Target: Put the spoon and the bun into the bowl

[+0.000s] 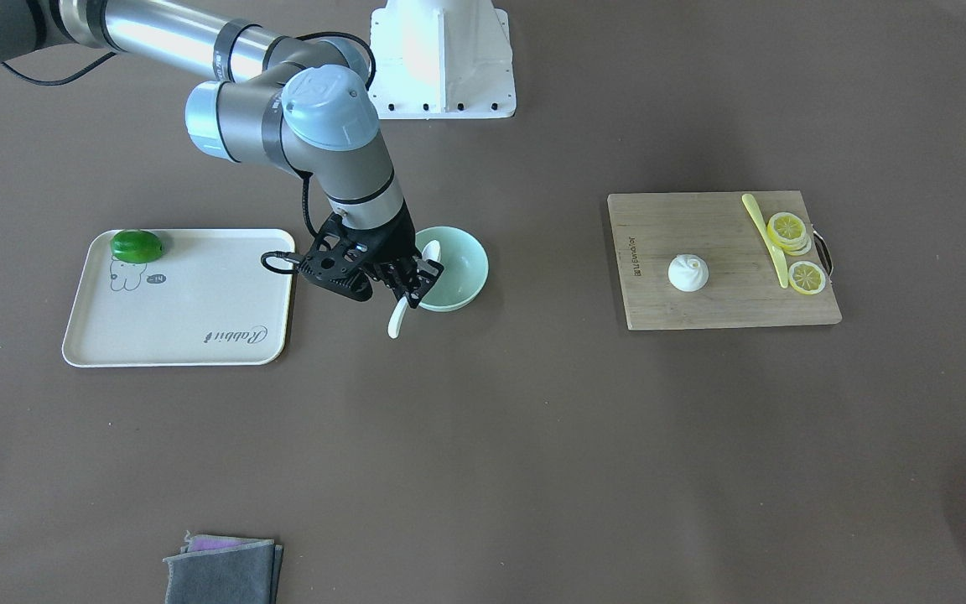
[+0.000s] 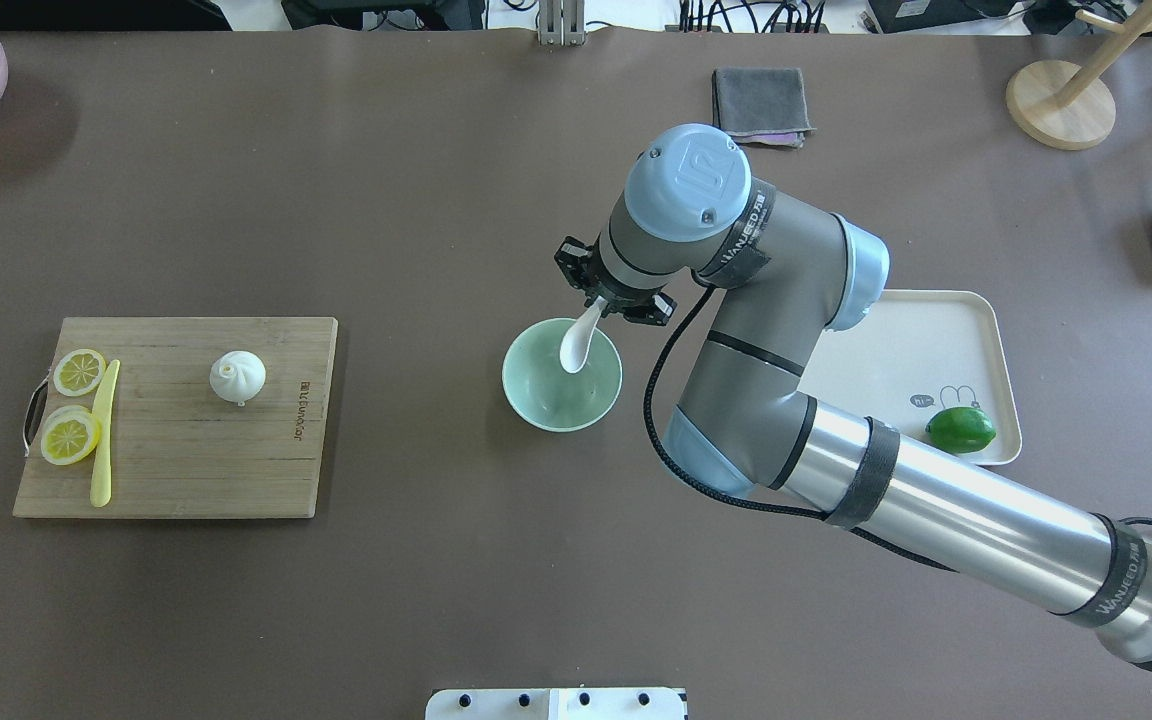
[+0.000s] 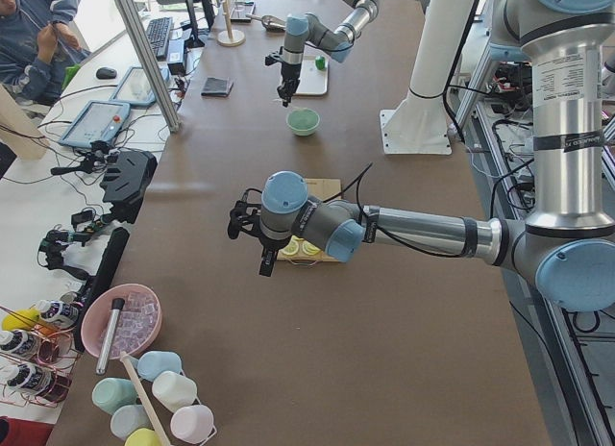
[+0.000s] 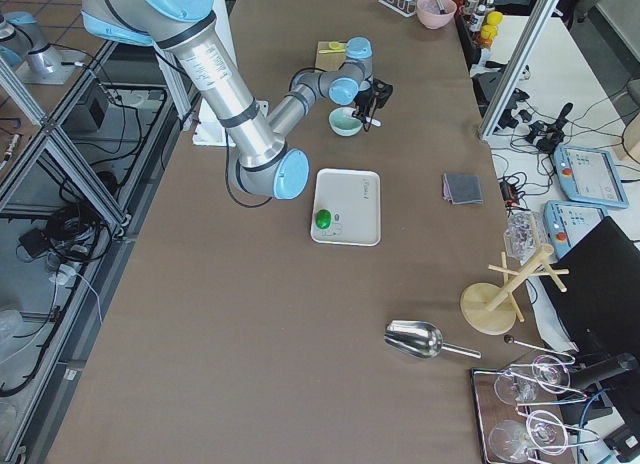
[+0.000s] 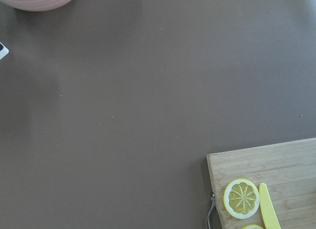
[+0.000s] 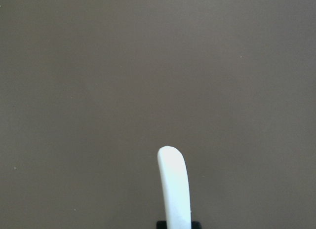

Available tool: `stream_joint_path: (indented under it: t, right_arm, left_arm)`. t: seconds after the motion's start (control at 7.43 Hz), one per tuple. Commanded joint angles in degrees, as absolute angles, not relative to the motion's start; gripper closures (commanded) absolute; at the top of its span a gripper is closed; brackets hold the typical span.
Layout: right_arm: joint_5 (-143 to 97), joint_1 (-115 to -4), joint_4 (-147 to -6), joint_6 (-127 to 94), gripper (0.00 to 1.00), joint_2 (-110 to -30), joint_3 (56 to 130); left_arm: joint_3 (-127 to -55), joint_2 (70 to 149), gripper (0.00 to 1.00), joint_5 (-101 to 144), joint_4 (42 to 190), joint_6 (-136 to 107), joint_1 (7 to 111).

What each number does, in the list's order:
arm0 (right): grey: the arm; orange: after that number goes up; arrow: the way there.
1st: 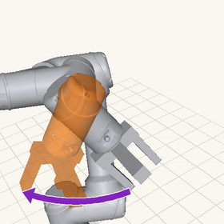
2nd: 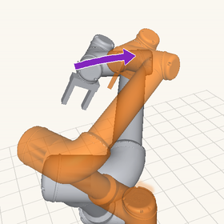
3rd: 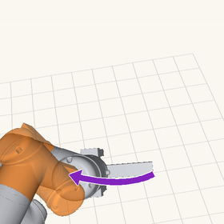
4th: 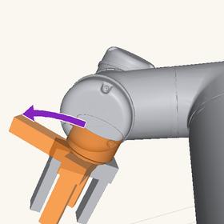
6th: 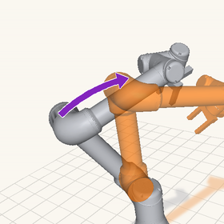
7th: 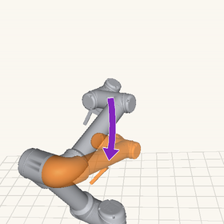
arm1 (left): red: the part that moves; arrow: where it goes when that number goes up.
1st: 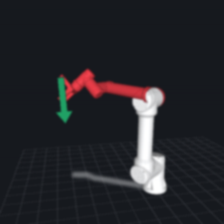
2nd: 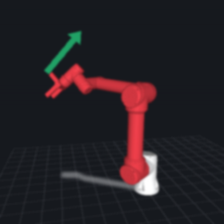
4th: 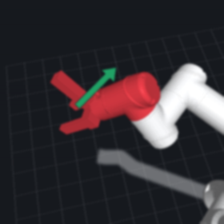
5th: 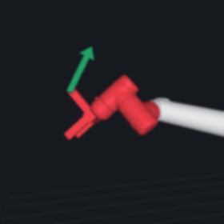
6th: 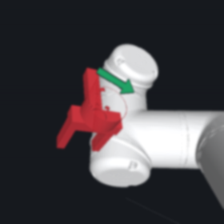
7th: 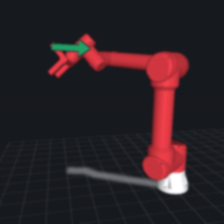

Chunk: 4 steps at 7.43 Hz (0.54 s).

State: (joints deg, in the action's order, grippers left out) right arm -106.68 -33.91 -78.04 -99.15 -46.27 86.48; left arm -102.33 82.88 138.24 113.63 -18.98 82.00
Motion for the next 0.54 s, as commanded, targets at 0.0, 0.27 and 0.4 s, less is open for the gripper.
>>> stream_joint_path:
  t: [0.0,0.27,0.4]
  right_arm:
    - [-103.73,-33.14,-77.7,-99.32,0.0,-46.14,86.74]
    - [-104.15,-33.22,-78.13,-96.27,0.0,-51.55,94.69]
    - [-104.5,-33.92,-78.4,-95.2,0.0,-56.03,99.79]
  left_arm:
    - [-101.52,83.66,0.02,138.16,113.38,-18.98,82.0]
    - [-101.07,86.9,0.02,138.16,113.81,-25.51,81.13]
    - [-101.51,89.27,0.02,137.64,114.08,-32.88,76.77]
